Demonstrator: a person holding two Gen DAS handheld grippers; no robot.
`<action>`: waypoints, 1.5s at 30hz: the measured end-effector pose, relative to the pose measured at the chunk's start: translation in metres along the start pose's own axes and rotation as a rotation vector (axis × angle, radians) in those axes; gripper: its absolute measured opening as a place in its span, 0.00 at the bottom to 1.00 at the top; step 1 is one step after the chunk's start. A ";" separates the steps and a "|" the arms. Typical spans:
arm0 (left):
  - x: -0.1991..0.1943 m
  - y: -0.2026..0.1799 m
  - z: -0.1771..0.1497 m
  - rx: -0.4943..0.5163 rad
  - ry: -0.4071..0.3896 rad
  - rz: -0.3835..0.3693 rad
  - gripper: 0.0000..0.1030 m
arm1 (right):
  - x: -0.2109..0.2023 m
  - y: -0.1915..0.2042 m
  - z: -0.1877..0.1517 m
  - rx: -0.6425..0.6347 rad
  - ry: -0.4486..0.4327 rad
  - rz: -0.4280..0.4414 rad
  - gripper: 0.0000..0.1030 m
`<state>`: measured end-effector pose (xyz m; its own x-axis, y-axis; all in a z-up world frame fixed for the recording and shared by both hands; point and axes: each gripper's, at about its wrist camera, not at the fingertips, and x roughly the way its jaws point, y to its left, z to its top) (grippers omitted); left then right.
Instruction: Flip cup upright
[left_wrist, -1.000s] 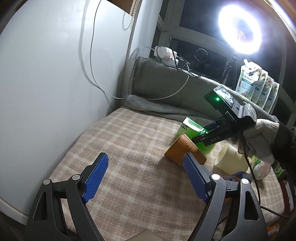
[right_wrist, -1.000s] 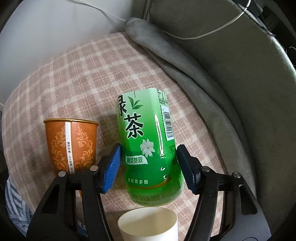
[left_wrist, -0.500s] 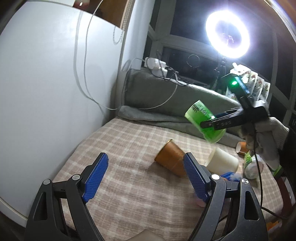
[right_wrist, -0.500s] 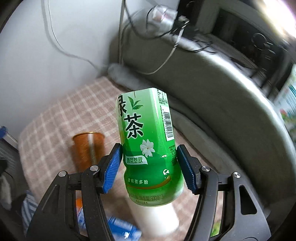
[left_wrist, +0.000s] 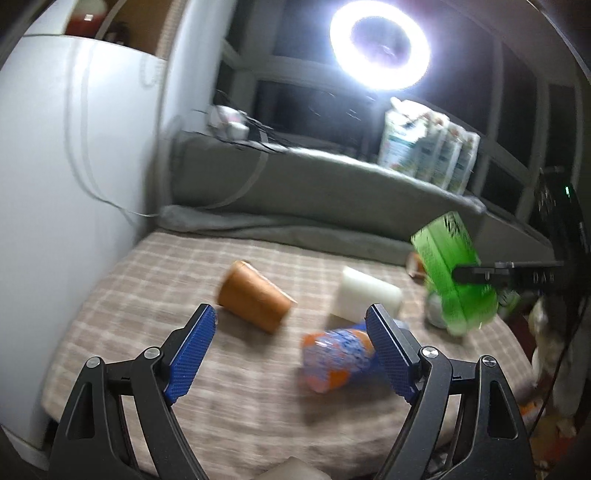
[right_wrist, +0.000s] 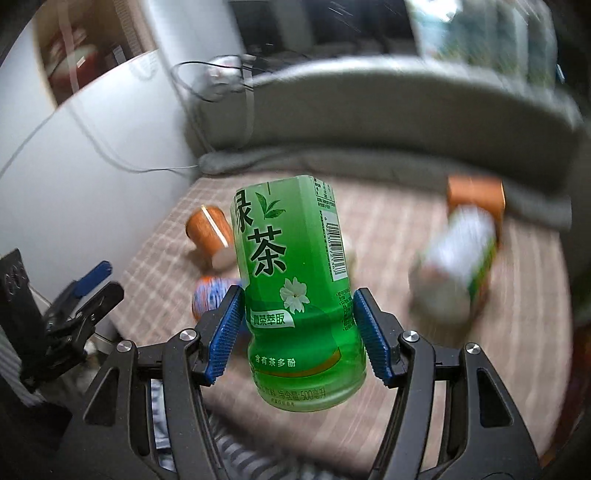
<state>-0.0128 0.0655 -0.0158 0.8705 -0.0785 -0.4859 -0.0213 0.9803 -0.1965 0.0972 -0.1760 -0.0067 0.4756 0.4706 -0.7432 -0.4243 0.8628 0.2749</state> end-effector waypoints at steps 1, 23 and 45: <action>0.001 -0.004 -0.001 0.004 0.009 -0.013 0.81 | 0.000 -0.008 -0.009 0.040 0.014 0.008 0.62; 0.057 -0.084 -0.024 0.000 0.332 -0.299 0.81 | 0.042 -0.099 -0.079 0.524 0.174 0.188 0.63; 0.105 -0.111 -0.031 -0.206 0.545 -0.374 0.81 | -0.042 -0.102 -0.095 0.284 -0.101 -0.075 0.80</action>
<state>0.0658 -0.0572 -0.0712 0.4675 -0.5376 -0.7018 0.0926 0.8193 -0.5659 0.0476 -0.3013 -0.0616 0.5775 0.4074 -0.7075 -0.1593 0.9062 0.3918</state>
